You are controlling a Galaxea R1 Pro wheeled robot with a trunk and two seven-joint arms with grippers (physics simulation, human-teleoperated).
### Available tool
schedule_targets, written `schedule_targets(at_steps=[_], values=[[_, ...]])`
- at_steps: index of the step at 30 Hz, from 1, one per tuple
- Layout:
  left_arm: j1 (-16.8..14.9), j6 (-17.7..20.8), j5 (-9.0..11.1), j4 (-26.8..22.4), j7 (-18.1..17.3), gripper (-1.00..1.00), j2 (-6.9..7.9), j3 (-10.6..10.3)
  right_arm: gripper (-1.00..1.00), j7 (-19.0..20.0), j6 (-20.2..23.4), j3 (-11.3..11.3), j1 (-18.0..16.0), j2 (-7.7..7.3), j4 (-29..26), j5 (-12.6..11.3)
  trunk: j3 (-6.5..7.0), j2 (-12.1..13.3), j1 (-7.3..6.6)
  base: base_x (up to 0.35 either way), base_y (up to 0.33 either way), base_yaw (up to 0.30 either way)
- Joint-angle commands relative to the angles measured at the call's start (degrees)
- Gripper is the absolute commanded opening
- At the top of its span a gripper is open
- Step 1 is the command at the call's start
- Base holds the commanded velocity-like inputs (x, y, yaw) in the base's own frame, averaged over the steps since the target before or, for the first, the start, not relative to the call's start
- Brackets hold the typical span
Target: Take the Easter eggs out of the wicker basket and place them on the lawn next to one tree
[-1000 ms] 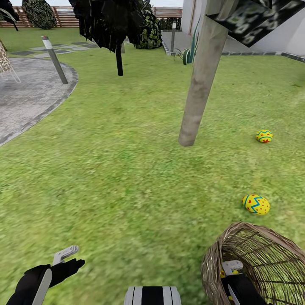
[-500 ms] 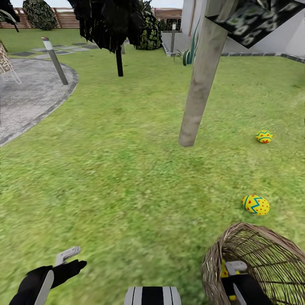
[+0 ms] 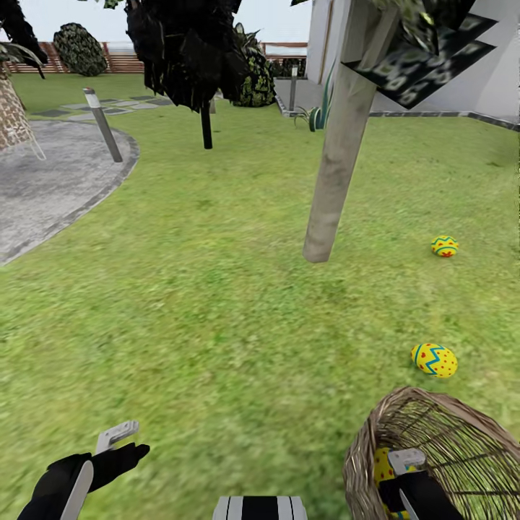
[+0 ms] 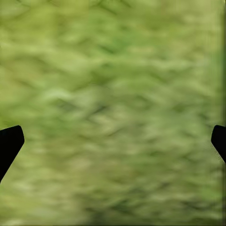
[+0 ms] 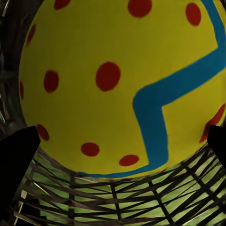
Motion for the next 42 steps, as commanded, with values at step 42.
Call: schedule_targets(at_steps=[42], values=[[-0.02,0.22,-0.27,0.28,0.31,1.0,-0.54,-0.22,-1.0,-0.05,0.43,0.17,-0.02,-0.16,0.03,0.34,9.27,0.55,-1.09,-0.034,-0.005,0.0]])
